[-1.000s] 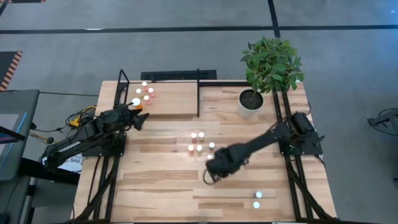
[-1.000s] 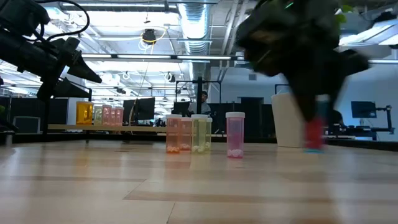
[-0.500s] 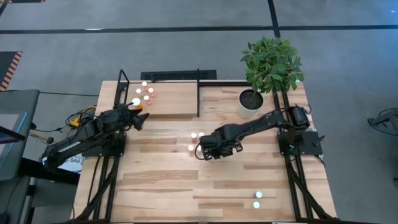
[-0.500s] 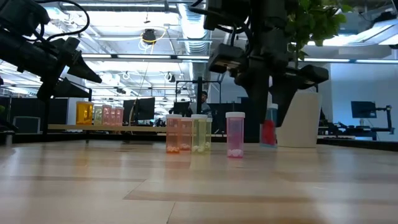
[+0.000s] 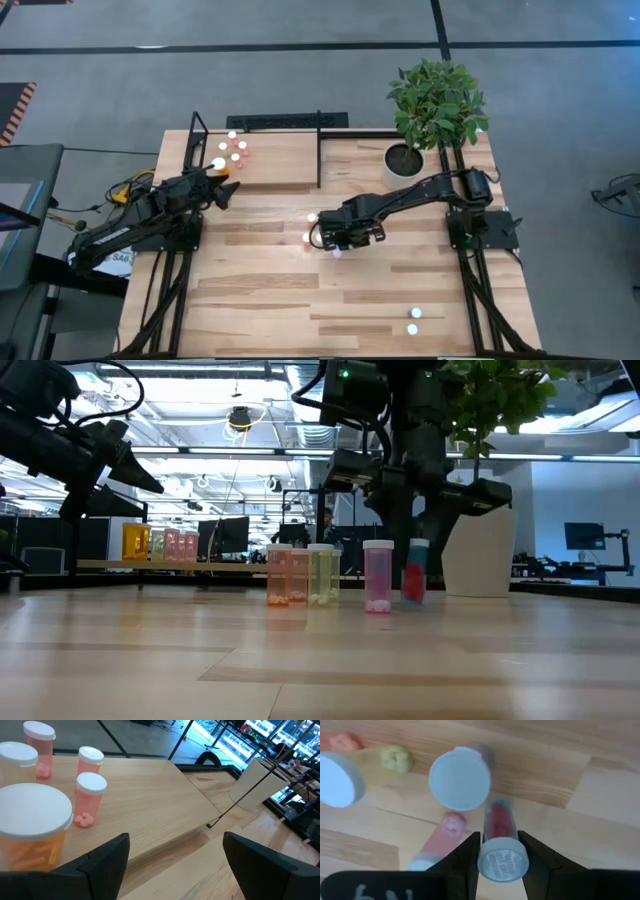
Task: Pick and place medicine bottles onto shelf by color
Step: Move the blue pill bottle to the center
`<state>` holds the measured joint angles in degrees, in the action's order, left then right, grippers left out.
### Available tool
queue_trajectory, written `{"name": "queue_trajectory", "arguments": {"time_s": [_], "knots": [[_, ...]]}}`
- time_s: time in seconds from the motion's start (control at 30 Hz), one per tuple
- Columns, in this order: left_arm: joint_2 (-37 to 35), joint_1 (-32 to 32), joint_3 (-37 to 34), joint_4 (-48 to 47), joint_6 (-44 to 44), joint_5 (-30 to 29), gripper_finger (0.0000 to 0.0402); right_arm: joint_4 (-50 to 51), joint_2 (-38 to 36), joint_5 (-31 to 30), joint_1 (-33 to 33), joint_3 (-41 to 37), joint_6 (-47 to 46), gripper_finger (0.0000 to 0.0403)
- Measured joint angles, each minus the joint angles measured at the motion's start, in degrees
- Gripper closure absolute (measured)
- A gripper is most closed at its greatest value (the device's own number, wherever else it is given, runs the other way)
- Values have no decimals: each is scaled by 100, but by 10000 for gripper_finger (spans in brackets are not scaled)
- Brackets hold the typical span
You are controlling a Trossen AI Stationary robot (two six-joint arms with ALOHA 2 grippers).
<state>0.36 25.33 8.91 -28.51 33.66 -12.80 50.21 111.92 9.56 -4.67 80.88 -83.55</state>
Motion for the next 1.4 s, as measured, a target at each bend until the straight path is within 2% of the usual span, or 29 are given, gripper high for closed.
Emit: {"name": "queue_trajectory", "arguments": {"time_s": [0.23,0.77,1.2,1.4], "knots": [[0,0,-2,0,-1,0,93,-11,-2,-1,37,0,-13,254],[0,0,-2,0,1,0,93,217,-79,-2,33,28,-11,162],[1,1,-2,0,0,1,93,1533,-76,-145,-186,924,237,158],[0,0,-2,2,1,2,93,2222,-319,-575,-556,1073,-65,158]]}}
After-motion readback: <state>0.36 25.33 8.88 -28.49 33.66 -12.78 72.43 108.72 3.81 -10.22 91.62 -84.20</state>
